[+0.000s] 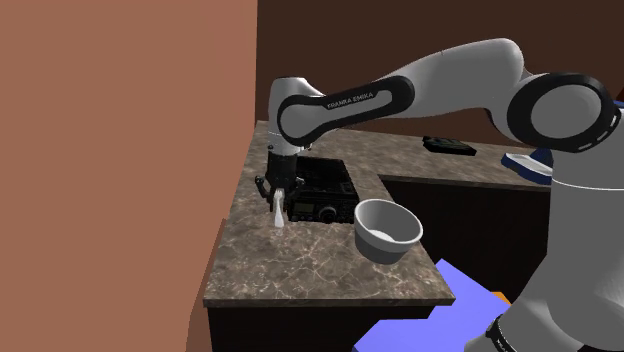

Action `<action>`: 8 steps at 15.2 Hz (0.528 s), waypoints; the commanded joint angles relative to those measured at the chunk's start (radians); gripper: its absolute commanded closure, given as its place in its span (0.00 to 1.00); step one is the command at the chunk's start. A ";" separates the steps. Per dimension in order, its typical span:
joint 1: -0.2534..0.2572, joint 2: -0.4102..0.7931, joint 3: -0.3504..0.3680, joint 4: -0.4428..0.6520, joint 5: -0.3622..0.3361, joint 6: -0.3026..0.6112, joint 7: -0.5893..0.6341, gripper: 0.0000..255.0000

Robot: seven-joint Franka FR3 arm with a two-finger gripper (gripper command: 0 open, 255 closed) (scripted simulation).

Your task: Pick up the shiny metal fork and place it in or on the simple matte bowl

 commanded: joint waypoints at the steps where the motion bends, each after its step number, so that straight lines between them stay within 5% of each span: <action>1: -0.001 -0.008 0.001 0.016 0.002 -0.024 0.000 1.00; 8: -0.002 -0.035 0.006 0.073 0.010 -0.107 0.002 1.00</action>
